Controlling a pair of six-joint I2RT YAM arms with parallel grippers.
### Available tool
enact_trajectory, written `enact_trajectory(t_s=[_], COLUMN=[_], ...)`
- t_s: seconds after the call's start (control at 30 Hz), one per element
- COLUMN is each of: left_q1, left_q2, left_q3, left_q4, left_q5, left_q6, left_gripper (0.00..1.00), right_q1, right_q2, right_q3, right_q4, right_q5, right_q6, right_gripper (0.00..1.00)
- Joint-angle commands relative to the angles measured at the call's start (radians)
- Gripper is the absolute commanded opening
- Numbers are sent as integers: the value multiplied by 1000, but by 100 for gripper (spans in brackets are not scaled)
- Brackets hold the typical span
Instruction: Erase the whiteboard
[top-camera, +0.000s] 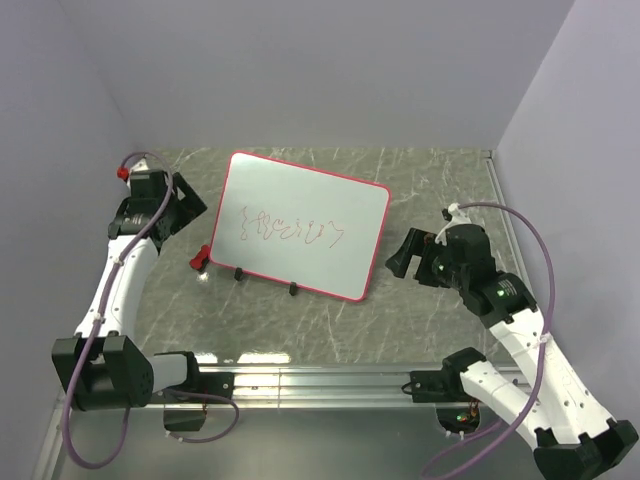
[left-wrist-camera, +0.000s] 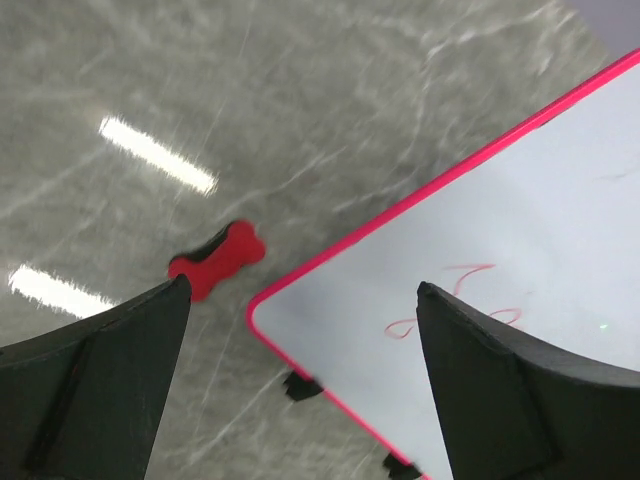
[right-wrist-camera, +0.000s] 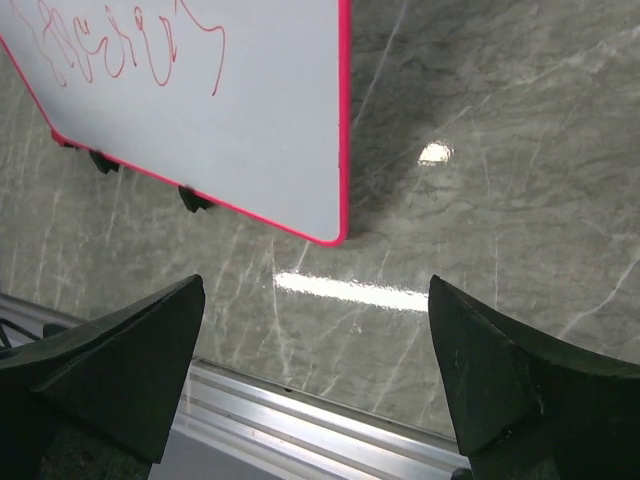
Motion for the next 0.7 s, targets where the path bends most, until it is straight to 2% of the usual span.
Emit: enact_trajectory(t_s=[0.0, 0.23, 0.5, 0.67], left_q1=[-1, 1, 1, 1], left_q2=[-4, 92, 209, 290], left_q3=[-19, -84, -73, -93], left_q4=[-47, -71, -103, -58], left_q5=[18, -37, -126, -100], left_q6=[3, -26, 43, 44], left_gripper=[99, 99, 99, 99], right_q1=[8, 13, 24, 27], right_q2=[-49, -66, 0, 65], right_q3=[-22, -28, 4, 14], right_q4=[-8, -38, -46, -26], right_q5=[0, 38, 79, 72], right_q6=[-26, -47, -75, -75], right_gripper=[99, 98, 98, 97])
